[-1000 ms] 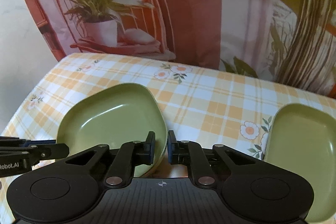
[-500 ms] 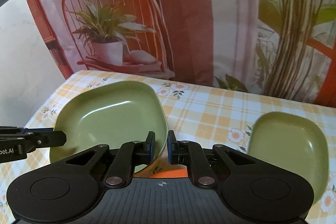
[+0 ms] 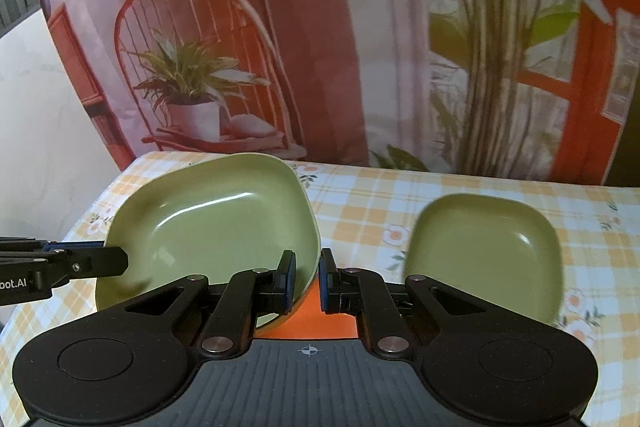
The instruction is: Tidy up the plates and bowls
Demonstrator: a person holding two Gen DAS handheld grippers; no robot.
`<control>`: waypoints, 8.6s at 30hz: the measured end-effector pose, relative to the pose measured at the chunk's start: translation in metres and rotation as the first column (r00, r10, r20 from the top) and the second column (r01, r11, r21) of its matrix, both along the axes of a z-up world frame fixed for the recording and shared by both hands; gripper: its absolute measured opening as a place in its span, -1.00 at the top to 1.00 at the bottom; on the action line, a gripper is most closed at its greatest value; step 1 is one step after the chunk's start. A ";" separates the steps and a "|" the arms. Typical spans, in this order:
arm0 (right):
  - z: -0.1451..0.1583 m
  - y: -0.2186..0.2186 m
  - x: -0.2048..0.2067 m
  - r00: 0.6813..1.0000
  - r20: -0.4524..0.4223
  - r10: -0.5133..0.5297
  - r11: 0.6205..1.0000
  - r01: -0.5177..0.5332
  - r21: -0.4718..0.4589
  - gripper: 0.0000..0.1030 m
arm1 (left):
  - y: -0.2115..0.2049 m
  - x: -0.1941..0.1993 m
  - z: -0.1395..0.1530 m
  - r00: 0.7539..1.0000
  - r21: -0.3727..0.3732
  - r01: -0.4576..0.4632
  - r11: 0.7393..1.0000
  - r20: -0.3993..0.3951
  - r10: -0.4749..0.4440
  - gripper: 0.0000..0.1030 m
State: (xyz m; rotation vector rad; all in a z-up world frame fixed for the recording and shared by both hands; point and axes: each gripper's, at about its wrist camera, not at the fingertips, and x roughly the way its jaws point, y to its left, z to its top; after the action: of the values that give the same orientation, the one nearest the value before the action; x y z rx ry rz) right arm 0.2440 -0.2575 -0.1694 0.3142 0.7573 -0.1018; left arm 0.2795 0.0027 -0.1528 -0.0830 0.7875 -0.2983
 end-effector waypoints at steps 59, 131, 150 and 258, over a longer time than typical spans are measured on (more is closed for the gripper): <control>-0.053 -0.031 -0.068 0.989 -0.079 -0.123 0.992 0.125 0.017 0.77 | -0.064 -0.004 -0.042 0.981 0.108 0.177 0.978 -0.100 -0.166 0.64; -0.061 -0.016 -0.084 0.992 -0.028 -0.125 0.988 0.122 -0.098 0.84 | -0.062 -0.001 -0.050 0.983 0.089 0.147 0.985 -0.122 -0.135 0.64; -0.042 -0.037 -0.091 0.992 0.002 -0.130 0.986 0.129 -0.107 0.76 | -0.068 -0.006 -0.038 0.986 0.090 0.148 0.985 -0.094 -0.140 0.64; -0.021 -0.113 -0.110 0.968 0.051 -0.244 0.968 0.247 -0.048 0.84 | -0.160 -0.009 -0.011 0.972 0.054 0.235 0.970 0.003 -0.236 0.65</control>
State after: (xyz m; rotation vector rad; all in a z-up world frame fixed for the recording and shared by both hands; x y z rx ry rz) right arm 0.1336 -0.3708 -0.1905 0.3569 0.6679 -0.3479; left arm 0.2706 -0.1575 -0.1641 0.0630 0.7961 -0.5024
